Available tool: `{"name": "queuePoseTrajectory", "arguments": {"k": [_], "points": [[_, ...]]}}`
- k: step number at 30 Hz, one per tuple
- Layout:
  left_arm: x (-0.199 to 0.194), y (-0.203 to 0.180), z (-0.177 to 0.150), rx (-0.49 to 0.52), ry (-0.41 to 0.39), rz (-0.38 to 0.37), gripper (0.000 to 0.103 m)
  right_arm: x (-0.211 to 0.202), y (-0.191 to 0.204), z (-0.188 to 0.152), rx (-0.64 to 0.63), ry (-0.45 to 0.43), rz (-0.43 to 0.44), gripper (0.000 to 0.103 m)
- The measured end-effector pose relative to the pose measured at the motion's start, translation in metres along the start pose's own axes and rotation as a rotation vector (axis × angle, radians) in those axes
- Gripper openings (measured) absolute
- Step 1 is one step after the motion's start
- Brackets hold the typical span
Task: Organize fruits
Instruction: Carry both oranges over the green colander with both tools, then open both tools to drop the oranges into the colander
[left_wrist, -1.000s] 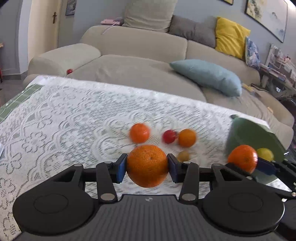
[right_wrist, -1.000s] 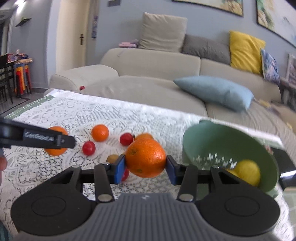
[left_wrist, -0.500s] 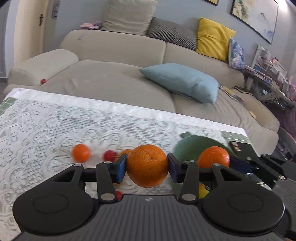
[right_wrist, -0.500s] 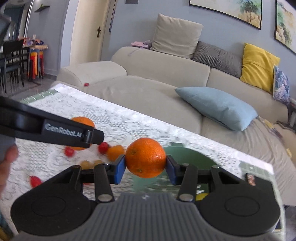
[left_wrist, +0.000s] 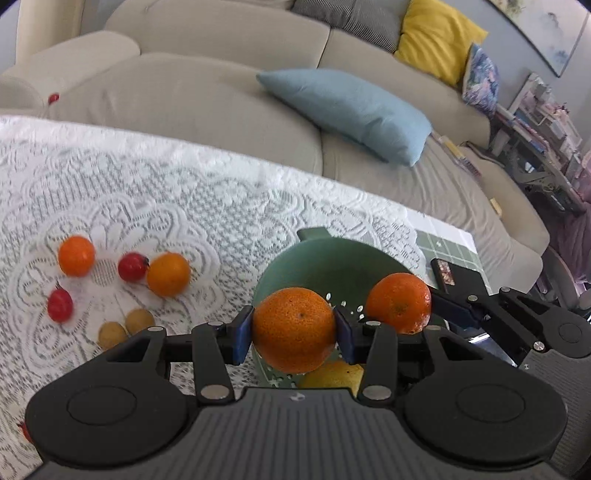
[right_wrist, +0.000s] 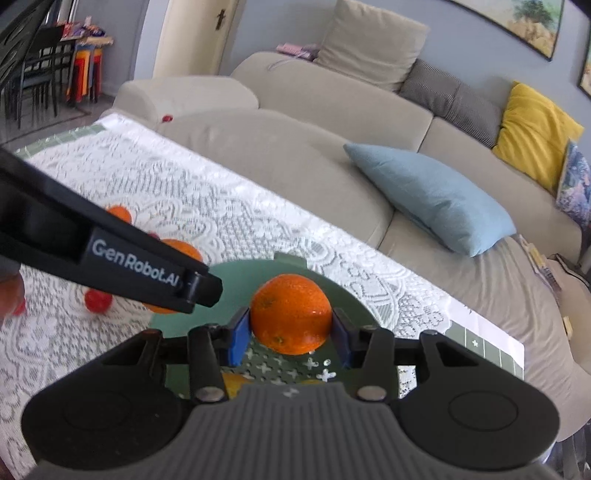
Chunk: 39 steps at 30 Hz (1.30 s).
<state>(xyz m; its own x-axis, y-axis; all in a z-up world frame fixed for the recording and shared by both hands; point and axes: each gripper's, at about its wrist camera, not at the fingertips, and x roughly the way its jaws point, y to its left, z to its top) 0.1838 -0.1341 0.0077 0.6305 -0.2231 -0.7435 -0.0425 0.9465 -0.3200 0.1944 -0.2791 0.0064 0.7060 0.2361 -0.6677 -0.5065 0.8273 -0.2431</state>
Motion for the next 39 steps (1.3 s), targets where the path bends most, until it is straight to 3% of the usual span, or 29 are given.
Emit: {"name": "queuePoseTrajectory", "arguments": {"k": [13,24,28,39], "points": [[0.035,-0.005,0.006,-0.023,0.135,0.015,0.052,0.043,-0.017,0.002,-0.027,0.117,0.091,0.044],[0.045,-0.012,0.009,0.037,0.168,0.02,0.052,0.069,-0.014,-0.004,-0.034,0.197,0.123,0.044],[0.052,-0.01,0.007,0.021,0.203,0.0,0.053,0.075,-0.013,-0.006,-0.028,0.217,0.129,0.044],[0.05,-0.008,0.006,0.027,0.203,-0.017,0.056,0.08,-0.012,-0.005,-0.032,0.241,0.136,0.045]]}}
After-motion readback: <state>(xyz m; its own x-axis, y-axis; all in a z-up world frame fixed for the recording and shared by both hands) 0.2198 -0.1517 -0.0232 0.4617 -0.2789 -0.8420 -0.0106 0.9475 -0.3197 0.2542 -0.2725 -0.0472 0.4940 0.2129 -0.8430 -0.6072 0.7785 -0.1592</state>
